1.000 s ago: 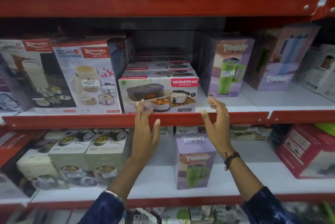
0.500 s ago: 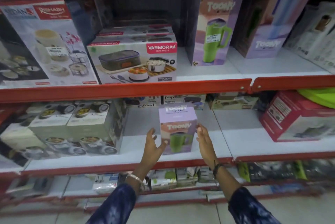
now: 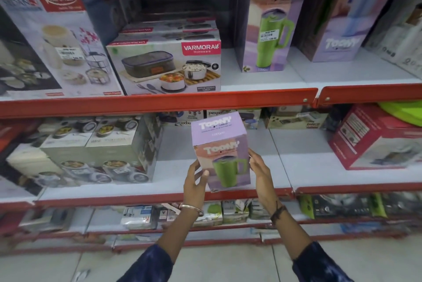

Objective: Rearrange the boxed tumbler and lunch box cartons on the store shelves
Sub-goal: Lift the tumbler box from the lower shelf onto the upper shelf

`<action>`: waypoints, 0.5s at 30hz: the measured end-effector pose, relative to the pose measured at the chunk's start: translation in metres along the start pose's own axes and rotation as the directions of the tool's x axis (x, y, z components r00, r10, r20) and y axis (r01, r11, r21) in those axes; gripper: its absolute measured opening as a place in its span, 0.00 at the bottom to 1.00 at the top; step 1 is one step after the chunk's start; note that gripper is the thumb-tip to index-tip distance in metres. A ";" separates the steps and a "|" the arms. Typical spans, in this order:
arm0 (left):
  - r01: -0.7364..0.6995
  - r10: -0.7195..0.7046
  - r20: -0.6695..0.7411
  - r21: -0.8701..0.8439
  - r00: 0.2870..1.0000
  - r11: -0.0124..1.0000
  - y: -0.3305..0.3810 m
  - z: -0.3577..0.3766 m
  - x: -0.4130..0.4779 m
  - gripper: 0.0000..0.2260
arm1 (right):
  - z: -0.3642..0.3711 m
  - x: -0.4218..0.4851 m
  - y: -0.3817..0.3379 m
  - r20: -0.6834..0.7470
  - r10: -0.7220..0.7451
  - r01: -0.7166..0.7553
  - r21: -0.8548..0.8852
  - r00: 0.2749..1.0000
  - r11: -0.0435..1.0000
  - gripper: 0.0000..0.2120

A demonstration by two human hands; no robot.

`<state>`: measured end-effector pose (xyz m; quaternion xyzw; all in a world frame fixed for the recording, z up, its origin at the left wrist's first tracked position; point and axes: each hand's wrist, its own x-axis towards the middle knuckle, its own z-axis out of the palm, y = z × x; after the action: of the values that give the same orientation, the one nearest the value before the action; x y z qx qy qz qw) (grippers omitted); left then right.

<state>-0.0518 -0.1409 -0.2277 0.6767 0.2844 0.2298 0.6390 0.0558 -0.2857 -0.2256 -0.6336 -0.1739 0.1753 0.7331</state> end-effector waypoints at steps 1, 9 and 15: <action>-0.027 0.026 -0.013 -0.009 1.000 1.000 0.006 -0.003 -0.006 0.18 | 0.001 -0.004 -0.007 0.006 -0.034 0.034 -0.003 0.999 0.999 0.14; -0.285 0.281 -0.057 -0.079 0.958 0.955 0.083 -0.030 -0.026 0.14 | 0.009 -0.011 -0.078 0.005 -0.304 0.303 -0.082 0.953 0.949 0.14; -0.304 0.300 -0.070 -0.053 0.952 0.951 0.113 -0.033 -0.020 0.22 | 0.012 -0.007 -0.110 -0.035 -0.384 0.379 -0.111 0.922 0.919 0.13</action>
<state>-0.0784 -0.1329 -0.1119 0.6844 0.1895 0.3540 0.6086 0.0475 -0.2934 -0.1152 -0.6289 -0.2823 0.0022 0.7244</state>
